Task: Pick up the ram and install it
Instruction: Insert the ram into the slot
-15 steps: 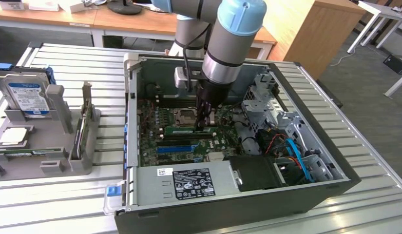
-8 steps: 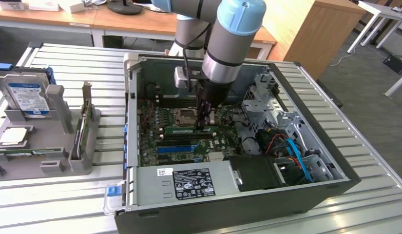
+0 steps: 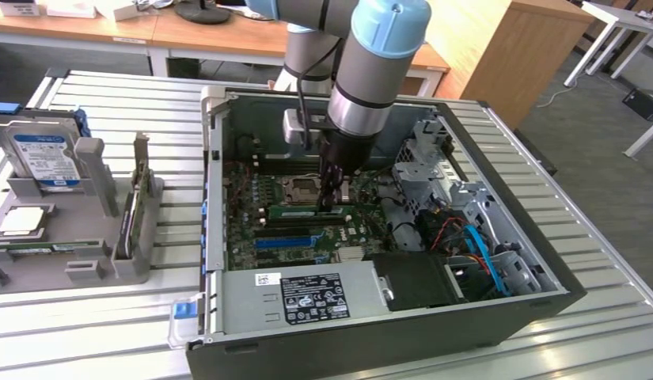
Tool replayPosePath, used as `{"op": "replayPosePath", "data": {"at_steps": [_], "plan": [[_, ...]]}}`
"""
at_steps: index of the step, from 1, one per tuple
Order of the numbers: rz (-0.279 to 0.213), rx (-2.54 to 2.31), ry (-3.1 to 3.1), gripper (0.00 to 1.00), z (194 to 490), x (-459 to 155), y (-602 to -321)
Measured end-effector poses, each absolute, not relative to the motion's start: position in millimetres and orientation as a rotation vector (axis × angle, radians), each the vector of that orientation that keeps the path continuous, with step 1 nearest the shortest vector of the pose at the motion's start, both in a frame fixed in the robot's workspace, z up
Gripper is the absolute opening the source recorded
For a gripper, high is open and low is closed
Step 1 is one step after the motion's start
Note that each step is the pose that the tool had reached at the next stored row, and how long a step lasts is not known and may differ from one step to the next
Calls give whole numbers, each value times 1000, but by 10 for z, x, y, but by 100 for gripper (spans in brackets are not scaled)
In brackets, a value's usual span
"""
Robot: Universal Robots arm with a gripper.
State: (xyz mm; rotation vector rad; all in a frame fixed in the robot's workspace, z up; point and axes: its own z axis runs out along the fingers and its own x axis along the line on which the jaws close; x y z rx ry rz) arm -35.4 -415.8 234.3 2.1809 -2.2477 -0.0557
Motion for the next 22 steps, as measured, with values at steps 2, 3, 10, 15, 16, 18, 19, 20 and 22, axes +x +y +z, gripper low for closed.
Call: {"op": "replayPosePath", "data": {"at_steps": [2, 3, 10, 15, 16, 18, 19, 20, 22], "plan": [[-56, 2181, -2248, 12, 2343, -356, -4158], [-56, 2181, -2248, 12, 2343, -356, -4158], [-55, 2181, -2248, 12, 2344, -357, -4158], [-55, 2198, -2231, 12, 2344, -360, -4159], [-55, 2203, -2226, 12, 2344, -360, -4159], [-55, 2204, -2225, 12, 2344, -360, -4158], [-55, 2204, -2225, 12, 2344, -360, -4158], [-55, 2204, -2225, 12, 2344, -360, -4158], [-55, 2204, -2225, 12, 2344, -360, -4158]]}}
